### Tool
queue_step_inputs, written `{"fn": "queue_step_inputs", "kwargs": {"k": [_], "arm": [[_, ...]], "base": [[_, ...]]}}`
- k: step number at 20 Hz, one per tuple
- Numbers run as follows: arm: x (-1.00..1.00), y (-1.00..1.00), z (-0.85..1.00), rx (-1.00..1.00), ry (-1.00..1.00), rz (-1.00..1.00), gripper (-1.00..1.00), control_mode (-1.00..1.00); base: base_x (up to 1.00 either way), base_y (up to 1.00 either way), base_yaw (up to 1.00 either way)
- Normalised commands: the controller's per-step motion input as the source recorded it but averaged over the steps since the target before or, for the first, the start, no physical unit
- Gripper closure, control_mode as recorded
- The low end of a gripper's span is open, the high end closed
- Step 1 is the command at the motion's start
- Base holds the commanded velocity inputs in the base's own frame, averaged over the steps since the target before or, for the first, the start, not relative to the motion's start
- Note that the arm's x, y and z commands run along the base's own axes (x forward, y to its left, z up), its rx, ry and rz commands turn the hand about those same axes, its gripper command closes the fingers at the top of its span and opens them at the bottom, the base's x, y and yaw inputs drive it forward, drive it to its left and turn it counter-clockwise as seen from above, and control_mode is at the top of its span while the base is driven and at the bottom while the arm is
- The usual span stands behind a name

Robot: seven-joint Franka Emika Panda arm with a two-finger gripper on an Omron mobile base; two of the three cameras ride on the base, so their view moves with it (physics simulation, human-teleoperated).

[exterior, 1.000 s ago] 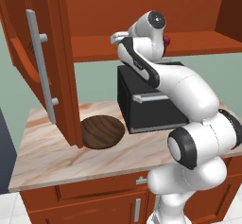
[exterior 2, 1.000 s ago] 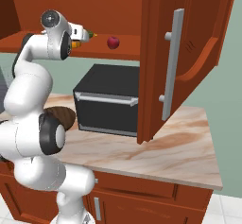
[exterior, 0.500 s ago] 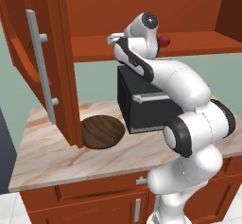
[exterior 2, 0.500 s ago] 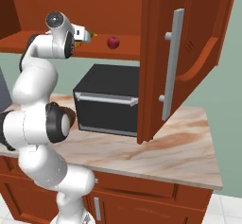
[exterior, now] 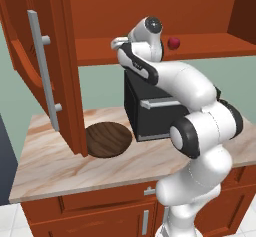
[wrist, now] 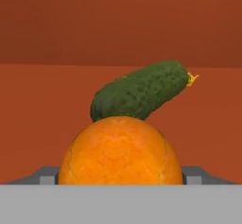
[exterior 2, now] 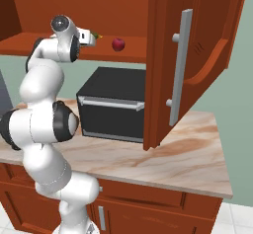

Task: Open the cabinet. Pick the orange and apple from the cabinet and place them into the bowl. Then close the cabinet.

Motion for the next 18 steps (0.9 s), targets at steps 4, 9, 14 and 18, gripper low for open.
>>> {"fn": "queue_step_inputs", "kwargs": {"k": [4, 9, 14, 18], "arm": [[0.00, 0.00, 0.00, 0.00, 0.00, 0.00, 1.00, -1.00], [-0.53, 0.00, 0.00, 0.00, -0.03, 0.00, 1.00, -1.00], [-1.00, 0.00, 0.00, 0.02, 0.00, 0.00, 1.00, -1.00], [-1.00, 0.00, 0.00, 0.04, 0.00, 0.00, 1.00, -1.00]], "base": [[0.00, 0.00, 0.00], [0.00, 0.00, 0.00], [0.00, 0.00, 0.00], [0.00, 0.00, 0.00]]}}
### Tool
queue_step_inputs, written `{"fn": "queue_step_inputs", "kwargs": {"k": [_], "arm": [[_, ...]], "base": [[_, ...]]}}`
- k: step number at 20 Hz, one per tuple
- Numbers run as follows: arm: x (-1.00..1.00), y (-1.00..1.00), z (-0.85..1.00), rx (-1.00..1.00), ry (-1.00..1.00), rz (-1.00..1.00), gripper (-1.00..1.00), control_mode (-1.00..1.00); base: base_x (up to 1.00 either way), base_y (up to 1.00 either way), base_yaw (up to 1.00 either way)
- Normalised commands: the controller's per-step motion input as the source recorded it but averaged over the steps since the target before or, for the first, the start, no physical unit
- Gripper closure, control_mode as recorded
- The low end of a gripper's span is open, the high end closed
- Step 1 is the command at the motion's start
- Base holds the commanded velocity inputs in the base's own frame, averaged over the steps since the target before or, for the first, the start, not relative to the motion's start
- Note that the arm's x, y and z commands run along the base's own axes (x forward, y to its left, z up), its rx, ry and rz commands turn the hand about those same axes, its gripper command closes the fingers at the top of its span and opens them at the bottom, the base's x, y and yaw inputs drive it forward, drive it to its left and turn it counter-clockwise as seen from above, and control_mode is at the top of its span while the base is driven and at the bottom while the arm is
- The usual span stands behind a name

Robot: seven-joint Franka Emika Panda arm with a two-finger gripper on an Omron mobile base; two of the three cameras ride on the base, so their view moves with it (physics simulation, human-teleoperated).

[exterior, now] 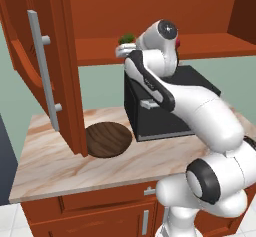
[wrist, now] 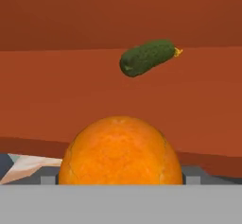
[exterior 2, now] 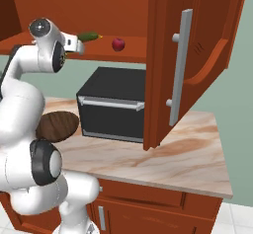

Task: Open the cabinet. Pick the orange and apple from the cabinet and place them into the bowl. Then close the cabinet.

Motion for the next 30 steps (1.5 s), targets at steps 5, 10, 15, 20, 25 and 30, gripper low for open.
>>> {"fn": "queue_step_inputs", "kwargs": {"k": [5, 10, 15, 20, 25, 30], "arm": [[-1.00, 0.00, 0.01, 0.08, 0.01, -0.01, 1.00, -1.00], [-1.00, 0.00, 0.00, 0.07, 0.06, 0.00, 1.00, -1.00], [-0.88, 0.03, 0.00, 0.02, 0.22, 0.00, 1.00, -1.00], [-0.18, 0.20, -0.12, -0.02, 0.41, 0.01, 1.00, -1.00], [0.03, 0.08, -0.25, -0.03, 0.13, 0.01, 1.00, -1.00], [0.00, 0.27, -0.98, 0.00, 0.17, 0.04, 1.00, -1.00]], "base": [[0.00, 0.00, 0.00], [0.00, 0.00, 0.00], [0.00, 0.00, 0.00], [0.00, 0.00, 0.00], [0.00, 0.00, 0.00], [0.00, 0.00, 0.00]]}}
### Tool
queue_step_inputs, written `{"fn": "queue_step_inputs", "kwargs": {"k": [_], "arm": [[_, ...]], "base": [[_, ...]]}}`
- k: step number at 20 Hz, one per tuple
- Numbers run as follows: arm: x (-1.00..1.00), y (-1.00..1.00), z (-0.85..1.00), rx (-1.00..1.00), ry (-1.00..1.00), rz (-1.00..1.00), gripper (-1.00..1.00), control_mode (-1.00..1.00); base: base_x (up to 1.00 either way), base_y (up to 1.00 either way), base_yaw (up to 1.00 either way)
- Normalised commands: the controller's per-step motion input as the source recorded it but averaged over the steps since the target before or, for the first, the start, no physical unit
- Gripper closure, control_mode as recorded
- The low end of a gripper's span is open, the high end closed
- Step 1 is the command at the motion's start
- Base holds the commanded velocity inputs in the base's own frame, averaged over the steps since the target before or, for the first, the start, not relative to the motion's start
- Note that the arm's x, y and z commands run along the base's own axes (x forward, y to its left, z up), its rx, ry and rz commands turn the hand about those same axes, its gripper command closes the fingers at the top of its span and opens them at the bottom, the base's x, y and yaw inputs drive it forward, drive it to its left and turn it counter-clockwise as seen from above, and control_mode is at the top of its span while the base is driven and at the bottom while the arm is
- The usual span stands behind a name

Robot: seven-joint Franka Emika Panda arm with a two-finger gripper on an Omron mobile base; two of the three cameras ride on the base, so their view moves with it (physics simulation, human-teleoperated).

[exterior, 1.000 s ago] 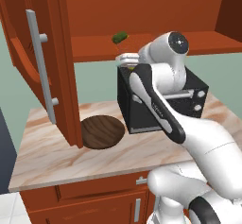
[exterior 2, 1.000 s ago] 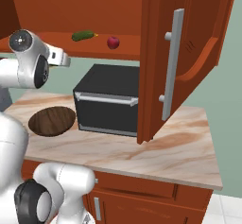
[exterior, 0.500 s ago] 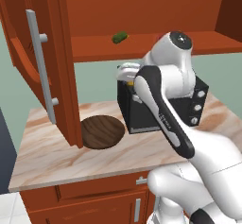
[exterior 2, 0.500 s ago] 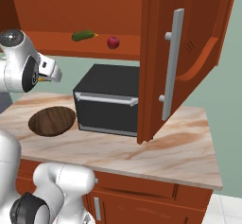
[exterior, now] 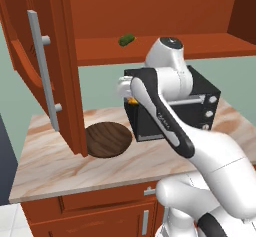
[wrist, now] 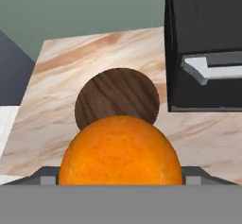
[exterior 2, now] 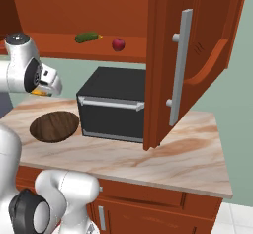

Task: Open the cabinet. Pick the orange and apple from the cabinet and place them into the bowl. Then close the cabinet.

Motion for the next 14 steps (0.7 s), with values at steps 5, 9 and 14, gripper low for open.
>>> {"fn": "queue_step_inputs", "kwargs": {"k": [5, 9, 14], "arm": [[0.00, 0.37, -1.00, 0.00, 0.10, 0.07, 1.00, -1.00], [0.00, 0.45, -0.98, 0.00, 0.01, 0.08, 1.00, -1.00], [0.25, 0.23, -0.57, -0.04, -0.05, 0.07, 1.00, -1.00]], "base": [[0.00, 0.00, 0.00], [0.00, 0.00, 0.00], [0.00, 0.00, 0.00]]}}
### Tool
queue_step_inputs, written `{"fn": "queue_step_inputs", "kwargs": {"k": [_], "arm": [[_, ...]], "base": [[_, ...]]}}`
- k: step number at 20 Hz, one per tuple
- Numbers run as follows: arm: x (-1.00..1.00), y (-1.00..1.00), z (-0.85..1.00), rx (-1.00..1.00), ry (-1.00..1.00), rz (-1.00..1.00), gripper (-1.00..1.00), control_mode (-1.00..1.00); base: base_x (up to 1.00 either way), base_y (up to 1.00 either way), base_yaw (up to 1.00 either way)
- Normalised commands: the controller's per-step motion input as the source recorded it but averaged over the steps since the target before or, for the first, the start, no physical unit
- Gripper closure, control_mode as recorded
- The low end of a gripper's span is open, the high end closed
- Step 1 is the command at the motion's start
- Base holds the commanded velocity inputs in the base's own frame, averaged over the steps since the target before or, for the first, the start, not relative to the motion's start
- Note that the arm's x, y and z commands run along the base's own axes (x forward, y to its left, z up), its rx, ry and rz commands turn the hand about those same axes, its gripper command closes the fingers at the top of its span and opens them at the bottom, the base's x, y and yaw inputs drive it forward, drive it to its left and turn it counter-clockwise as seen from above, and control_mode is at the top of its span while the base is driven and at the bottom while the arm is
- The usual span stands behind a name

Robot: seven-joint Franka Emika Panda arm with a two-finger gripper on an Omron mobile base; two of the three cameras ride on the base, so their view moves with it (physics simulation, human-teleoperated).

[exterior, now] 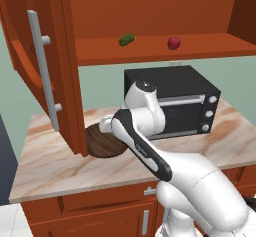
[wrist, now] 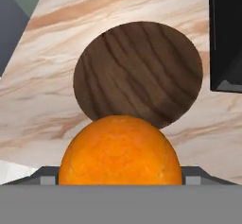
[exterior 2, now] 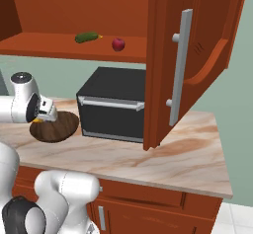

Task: Open the cabinet. Pick the orange and apple from the cabinet and place them into the bowl. Then close the cabinet.

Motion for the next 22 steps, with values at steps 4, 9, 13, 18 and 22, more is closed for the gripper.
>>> {"fn": "queue_step_inputs", "kwargs": {"k": [4, 9, 13, 18, 22], "arm": [[0.41, 0.00, -0.34, -0.09, -0.12, 0.01, 1.00, -1.00], [0.54, 0.01, -0.31, -0.07, -0.12, 0.00, 1.00, -1.00], [0.38, 0.16, -0.13, 0.00, -0.08, 0.00, 1.00, -1.00], [0.23, 0.19, -0.12, 0.00, -0.13, 0.00, 1.00, -1.00], [0.04, 0.14, -0.20, 0.00, -0.17, 0.00, 1.00, -1.00]], "base": [[0.00, 0.00, 0.00], [0.00, 0.00, 0.00], [0.00, 0.00, 0.00], [0.00, 0.00, 0.00], [0.00, 0.00, 0.00]]}}
